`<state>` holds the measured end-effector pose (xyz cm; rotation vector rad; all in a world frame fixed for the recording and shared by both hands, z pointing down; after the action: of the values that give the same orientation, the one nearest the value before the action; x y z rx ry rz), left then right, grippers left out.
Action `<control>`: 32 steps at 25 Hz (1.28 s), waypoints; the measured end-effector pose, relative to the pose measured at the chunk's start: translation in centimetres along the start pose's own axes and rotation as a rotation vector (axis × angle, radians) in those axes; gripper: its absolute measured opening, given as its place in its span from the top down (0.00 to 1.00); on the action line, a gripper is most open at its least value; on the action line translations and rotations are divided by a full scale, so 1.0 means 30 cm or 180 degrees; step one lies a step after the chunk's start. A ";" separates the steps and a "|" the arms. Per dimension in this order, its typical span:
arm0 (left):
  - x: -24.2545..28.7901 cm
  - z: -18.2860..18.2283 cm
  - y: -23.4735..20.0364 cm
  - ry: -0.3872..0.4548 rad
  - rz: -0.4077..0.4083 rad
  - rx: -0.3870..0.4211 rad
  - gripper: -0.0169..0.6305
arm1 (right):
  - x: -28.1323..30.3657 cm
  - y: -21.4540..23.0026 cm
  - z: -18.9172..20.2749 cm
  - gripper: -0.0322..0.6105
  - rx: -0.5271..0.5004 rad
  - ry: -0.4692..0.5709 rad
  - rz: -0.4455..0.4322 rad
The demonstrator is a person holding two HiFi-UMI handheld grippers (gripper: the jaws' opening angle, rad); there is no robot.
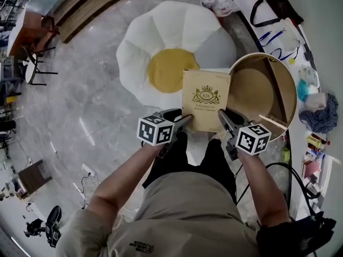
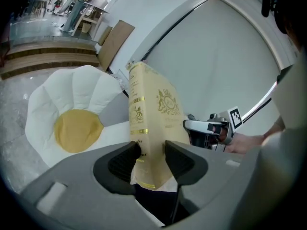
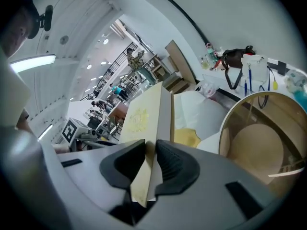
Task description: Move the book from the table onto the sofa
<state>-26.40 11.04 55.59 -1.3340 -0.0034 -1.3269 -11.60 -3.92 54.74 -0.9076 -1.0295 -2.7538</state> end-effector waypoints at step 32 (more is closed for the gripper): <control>0.308 -0.036 -1.045 -0.0233 -0.0368 -0.0395 0.68 | 1.090 0.290 0.232 0.81 -0.0177 -0.0691 0.0121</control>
<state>-44.98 13.71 82.38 -1.5059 -0.0498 -1.3931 -32.81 -1.80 81.93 -1.2437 -0.9563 -2.7109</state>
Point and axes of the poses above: the fingertips, and each gripper's own axes: x forward along the fingers, y to its right, z out of its underside, the point moved 6 cm from there along -x, backward along the fingers, and after that the axes turned 7 degrees about -x, right-handed, at the moved point
